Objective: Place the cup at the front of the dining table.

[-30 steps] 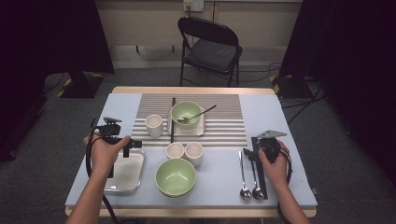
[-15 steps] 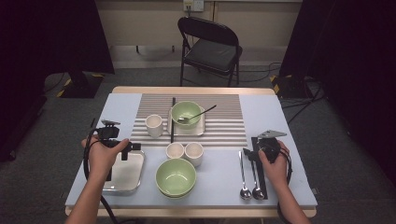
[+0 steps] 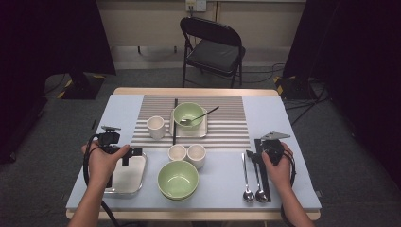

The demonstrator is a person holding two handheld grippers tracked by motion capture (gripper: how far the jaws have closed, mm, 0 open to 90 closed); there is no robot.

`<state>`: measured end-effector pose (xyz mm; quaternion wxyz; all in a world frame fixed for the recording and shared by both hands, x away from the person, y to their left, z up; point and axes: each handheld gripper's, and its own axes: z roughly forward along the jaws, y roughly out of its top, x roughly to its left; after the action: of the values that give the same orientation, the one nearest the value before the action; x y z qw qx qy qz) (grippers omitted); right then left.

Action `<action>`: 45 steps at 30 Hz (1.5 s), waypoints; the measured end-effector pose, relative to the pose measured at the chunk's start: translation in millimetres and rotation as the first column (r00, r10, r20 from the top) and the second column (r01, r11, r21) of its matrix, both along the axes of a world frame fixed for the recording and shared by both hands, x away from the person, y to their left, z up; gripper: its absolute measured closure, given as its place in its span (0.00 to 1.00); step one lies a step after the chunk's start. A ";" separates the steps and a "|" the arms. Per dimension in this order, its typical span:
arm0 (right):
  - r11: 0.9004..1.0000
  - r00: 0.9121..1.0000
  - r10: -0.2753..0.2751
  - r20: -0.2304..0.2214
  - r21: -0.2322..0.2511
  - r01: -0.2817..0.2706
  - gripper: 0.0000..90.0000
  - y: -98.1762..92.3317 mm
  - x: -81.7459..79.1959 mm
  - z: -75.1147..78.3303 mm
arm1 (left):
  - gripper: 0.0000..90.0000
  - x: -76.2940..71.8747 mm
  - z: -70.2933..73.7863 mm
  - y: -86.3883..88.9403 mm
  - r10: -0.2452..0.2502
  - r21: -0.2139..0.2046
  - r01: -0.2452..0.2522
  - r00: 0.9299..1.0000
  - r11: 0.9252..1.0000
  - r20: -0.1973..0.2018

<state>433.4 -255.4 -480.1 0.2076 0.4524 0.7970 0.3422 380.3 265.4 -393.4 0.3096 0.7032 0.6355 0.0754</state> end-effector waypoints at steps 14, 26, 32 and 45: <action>1.000 1.000 0.000 0.001 0.004 0.000 0.17 0.2 0.0 -0.1 | 0.29 -10.5 -6.7 5.2 -0.003 -0.015 0.004 1.000 1.000 0.016; 1.000 1.000 0.000 0.002 0.002 0.000 0.17 0.3 -0.1 -0.2 | 0.29 -19.3 -11.4 8.9 0.004 -0.033 -0.003 1.000 0.999 0.029; 1.000 1.000 -0.001 0.002 0.002 0.001 0.17 0.3 -0.1 -0.2 | 0.29 -23.3 -14.6 12.7 0.003 -0.037 -0.001 0.999 0.999 0.036; 1.000 1.000 -0.001 0.003 0.002 0.001 0.17 0.4 -0.2 -0.2 | 0.28 -29.0 -16.0 17.1 0.000 -0.038 0.002 0.999 0.999 0.043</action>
<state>433.2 -255.0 -480.3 0.2085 0.4525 0.7960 0.3437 351.2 282.6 -409.5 0.3366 0.6958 0.6297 0.0782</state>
